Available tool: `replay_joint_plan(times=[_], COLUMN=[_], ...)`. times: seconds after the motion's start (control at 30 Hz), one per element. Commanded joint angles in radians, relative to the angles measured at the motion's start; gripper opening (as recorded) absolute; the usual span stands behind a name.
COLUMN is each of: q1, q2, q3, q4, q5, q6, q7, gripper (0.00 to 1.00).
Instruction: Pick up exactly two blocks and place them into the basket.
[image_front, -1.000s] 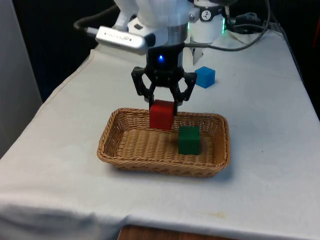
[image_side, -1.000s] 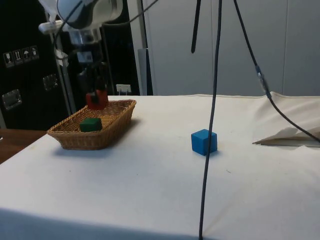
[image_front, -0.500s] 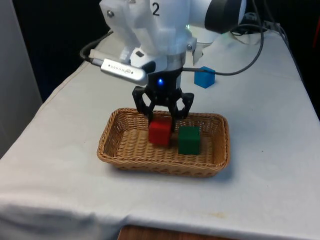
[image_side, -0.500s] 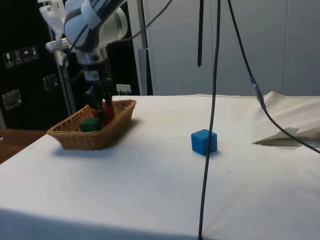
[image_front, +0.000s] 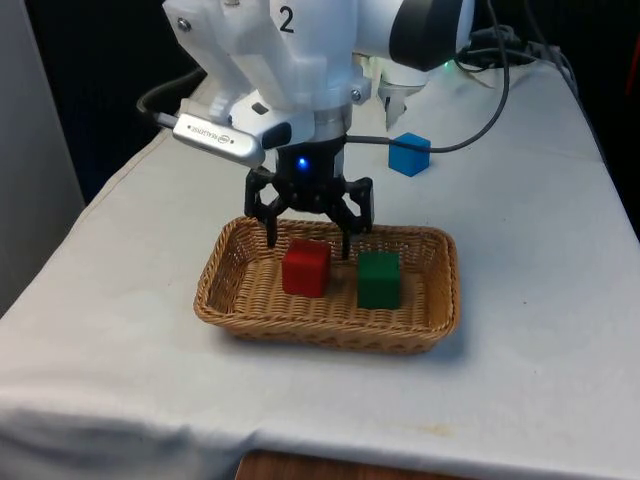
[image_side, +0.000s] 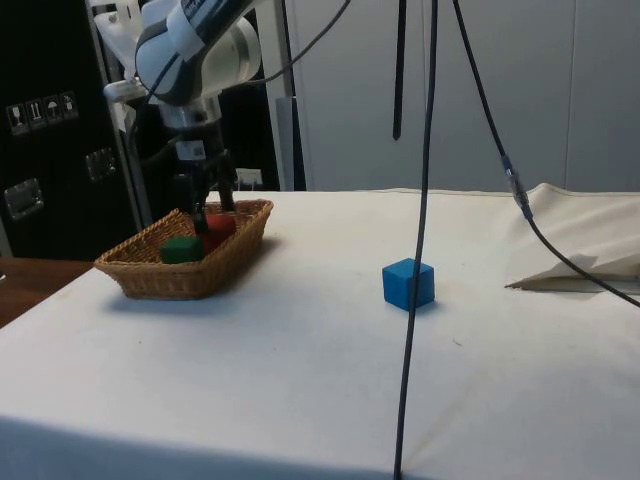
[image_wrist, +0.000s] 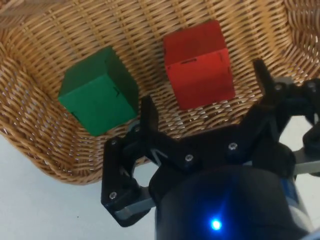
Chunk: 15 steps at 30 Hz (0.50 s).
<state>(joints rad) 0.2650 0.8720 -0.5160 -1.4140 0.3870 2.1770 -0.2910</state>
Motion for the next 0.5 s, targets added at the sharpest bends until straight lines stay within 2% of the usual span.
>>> replay_joint_plan(times=[0.0,0.03,0.07,0.23,0.33,0.37,0.47], q1=[-0.005,0.000,-0.005,-0.004,0.001,0.005,0.010], q2=[-0.003,0.000,-0.003,-0.003,-0.006,-0.029,-0.046], q3=[0.004,-0.001,0.003,0.002,-0.005,-0.011,-0.018], q4=[0.002,0.000,0.002,0.002,0.001,-0.005,-0.009], q5=[0.005,0.001,0.005,0.006,0.002,-0.003,-0.006], q6=[-0.008,0.000,-0.008,-0.009,-0.004,-0.024,-0.039], q7=[-0.007,0.000,-0.007,-0.008,-0.003,-0.005,-0.004], gripper=[1.00,1.00,1.00,1.00,1.00,1.00,1.00])
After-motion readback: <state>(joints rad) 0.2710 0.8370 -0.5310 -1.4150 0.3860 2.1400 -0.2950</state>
